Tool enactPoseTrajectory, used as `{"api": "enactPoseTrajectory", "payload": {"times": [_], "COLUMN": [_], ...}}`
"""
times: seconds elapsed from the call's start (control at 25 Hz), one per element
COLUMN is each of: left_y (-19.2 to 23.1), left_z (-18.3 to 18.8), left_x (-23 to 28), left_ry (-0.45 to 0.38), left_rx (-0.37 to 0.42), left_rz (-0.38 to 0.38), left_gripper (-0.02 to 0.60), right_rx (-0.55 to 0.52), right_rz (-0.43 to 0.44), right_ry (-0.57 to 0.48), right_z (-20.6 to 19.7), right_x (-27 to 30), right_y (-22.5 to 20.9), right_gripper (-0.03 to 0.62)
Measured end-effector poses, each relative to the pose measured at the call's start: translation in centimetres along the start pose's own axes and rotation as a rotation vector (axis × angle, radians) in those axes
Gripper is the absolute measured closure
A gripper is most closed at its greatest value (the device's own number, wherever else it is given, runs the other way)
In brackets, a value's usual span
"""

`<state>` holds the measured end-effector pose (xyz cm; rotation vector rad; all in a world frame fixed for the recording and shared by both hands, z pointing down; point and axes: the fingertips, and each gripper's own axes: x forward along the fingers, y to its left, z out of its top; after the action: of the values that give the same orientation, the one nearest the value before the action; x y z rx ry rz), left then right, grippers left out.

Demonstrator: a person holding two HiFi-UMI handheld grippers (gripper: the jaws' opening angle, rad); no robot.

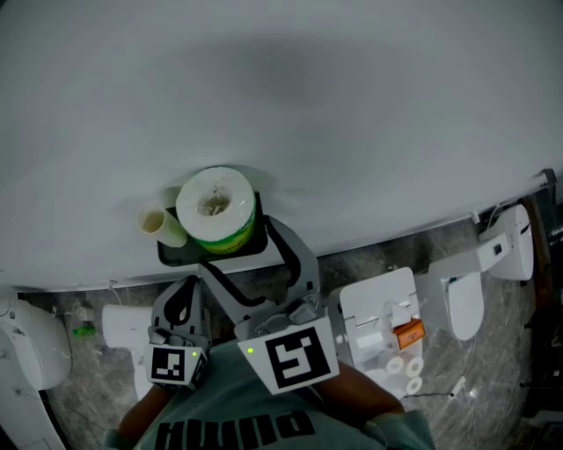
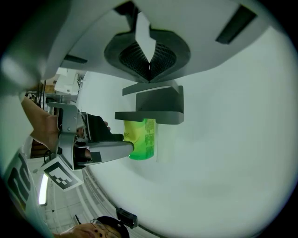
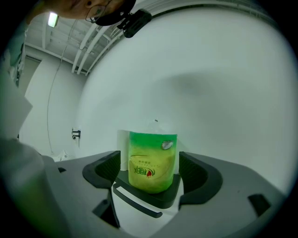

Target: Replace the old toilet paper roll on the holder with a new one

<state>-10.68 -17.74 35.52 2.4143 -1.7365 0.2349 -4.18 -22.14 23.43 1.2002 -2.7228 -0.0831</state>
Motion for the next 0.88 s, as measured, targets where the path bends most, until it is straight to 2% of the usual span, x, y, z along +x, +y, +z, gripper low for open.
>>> {"api": "enactPoseTrajectory", "payload": {"times": [0.52,0.88], "left_y": [2.1,2.7], "left_z": [-0.1,0.0], "left_x": [-0.6,-0.2], "left_ry": [0.001,0.000], "left_rx": [-0.026,-0.030], "left_rz": [0.100,0.112], "left_gripper": [0.577,0.577], "right_rx": [0.001,-0.021], "right_rz": [0.054,0.068], "right_ry": [-0.044,-0.029], "right_z": [1.4,1.4], "right_x": [2.6,3.6], "right_y": [-0.8,-0.9], "right_gripper": [0.190,0.184]}}
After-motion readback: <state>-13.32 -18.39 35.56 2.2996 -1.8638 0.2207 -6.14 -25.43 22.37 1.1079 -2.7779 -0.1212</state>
